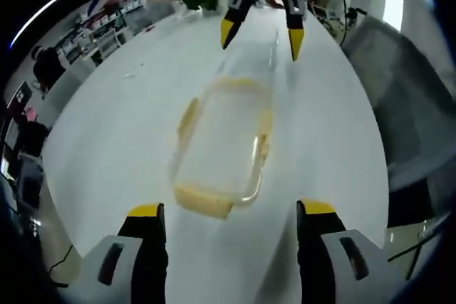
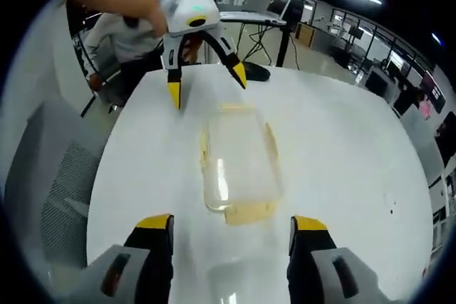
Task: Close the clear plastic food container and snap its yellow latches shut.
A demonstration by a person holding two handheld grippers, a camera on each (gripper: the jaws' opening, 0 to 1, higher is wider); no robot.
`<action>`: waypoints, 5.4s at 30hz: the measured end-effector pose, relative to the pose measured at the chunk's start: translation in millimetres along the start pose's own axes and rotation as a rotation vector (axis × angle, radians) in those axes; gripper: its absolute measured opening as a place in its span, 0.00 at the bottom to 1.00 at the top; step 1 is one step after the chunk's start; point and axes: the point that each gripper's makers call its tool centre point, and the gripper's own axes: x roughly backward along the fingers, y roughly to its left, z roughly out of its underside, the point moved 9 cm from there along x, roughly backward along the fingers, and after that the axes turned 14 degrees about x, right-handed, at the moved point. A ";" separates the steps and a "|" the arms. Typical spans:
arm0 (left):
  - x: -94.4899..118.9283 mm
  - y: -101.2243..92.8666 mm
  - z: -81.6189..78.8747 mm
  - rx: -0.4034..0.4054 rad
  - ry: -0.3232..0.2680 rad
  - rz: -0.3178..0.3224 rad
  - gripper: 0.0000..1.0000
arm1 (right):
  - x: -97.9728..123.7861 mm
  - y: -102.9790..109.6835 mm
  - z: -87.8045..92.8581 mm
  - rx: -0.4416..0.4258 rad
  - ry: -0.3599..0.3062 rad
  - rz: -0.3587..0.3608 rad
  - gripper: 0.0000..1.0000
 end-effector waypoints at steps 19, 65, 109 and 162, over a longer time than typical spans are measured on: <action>-13.3 11.4 -1.3 -0.141 0.078 0.018 0.72 | -23.3 -16.5 3.3 0.104 0.073 -0.075 0.62; -29.9 26.1 -6.1 -0.118 0.127 0.155 0.55 | -54.5 -25.0 9.0 0.120 0.149 -0.167 0.47; -27.6 22.5 -9.5 -0.081 0.163 0.114 0.35 | -56.5 -24.3 5.0 0.119 0.177 -0.158 0.35; 9.8 -26.1 -94.7 -0.115 0.118 0.056 0.34 | 48.4 -12.9 21.6 0.152 0.142 -0.092 0.34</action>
